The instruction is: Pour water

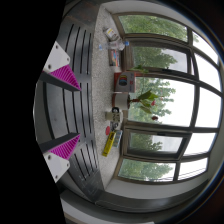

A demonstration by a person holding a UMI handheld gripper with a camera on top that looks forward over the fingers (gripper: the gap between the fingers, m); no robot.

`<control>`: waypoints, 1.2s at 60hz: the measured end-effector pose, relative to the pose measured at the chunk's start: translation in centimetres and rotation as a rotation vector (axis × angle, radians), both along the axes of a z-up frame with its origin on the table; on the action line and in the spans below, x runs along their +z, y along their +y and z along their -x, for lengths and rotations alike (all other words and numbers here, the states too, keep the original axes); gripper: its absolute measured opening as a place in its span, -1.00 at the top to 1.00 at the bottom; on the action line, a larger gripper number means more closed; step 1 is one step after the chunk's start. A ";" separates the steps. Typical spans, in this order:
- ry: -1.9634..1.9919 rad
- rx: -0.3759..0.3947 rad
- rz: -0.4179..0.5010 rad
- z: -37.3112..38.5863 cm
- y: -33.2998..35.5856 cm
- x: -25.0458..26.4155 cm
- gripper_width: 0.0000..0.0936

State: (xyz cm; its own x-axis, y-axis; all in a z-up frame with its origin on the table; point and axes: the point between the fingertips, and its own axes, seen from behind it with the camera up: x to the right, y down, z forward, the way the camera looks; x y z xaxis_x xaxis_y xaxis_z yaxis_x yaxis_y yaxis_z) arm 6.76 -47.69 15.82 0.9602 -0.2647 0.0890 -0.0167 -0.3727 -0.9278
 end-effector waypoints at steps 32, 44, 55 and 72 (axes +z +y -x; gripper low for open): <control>0.071 0.286 -0.039 30.3 26.0 -5.0 -0.84; 0.054 0.334 -0.112 37.0 38.3 -5.5 -0.84; 0.026 0.320 -0.117 38.8 45.3 -8.0 -0.69; 0.015 0.301 -0.176 38.6 48.1 -8.2 0.24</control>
